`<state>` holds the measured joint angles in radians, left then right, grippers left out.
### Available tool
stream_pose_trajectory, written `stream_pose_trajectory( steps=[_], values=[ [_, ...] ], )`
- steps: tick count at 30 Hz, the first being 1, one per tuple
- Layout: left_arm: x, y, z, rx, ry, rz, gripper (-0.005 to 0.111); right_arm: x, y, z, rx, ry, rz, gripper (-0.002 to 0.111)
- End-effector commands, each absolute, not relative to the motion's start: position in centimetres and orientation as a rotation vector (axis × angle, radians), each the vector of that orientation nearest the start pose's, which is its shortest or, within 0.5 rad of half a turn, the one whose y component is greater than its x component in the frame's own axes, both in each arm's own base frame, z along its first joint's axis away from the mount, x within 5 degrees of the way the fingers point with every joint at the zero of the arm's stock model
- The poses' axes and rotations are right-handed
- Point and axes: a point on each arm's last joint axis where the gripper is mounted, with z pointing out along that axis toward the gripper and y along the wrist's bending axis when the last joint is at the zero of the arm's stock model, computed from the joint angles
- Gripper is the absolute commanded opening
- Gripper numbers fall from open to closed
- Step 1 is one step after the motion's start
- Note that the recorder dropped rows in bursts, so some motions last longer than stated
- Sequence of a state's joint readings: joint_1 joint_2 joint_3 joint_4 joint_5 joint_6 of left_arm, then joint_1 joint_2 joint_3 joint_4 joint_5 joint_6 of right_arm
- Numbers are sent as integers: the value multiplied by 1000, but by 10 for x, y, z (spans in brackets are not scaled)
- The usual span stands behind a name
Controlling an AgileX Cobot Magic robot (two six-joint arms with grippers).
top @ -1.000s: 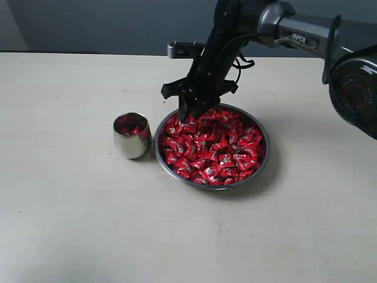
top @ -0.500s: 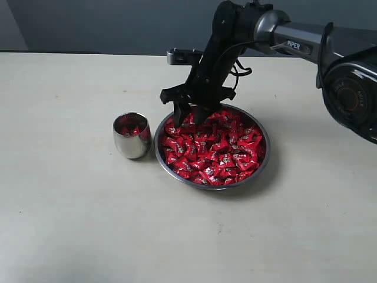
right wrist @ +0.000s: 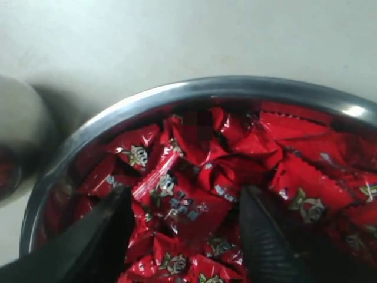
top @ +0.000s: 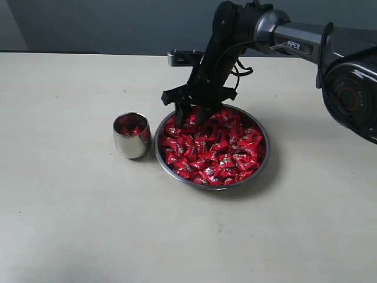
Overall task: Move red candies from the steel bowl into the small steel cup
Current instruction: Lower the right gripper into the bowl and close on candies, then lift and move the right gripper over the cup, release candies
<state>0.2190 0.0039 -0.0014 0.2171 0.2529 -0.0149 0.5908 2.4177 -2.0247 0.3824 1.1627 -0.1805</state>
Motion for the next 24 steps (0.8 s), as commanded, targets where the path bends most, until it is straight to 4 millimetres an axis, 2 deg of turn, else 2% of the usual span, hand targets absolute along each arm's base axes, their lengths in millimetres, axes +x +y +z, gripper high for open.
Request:
stream_pose_trajectory(
  steps=[1,4,8,9,13,18,24],
  values=[
    [53,17,192,-56,1729,350,0,393,301,143,-959,2915,587,53],
    [53,17,192,-56,1729,350,0,392,301,143,-952,2914,601,53],
    [53,17,192,-56,1729,350,0,392,302,134,-948,2942,617,53],
    [53,17,192,-56,1729,350,0,392,302,133,-946,2940,617,48],
    [53,17,192,-56,1729,350,0,393,302,142,-948,2918,603,1],
    [53,17,192,-56,1729,350,0,391,297,179,-959,2849,567,-1],
    [53,17,192,-56,1729,350,0,385,298,210,-951,2786,629,-1]
  ],
)
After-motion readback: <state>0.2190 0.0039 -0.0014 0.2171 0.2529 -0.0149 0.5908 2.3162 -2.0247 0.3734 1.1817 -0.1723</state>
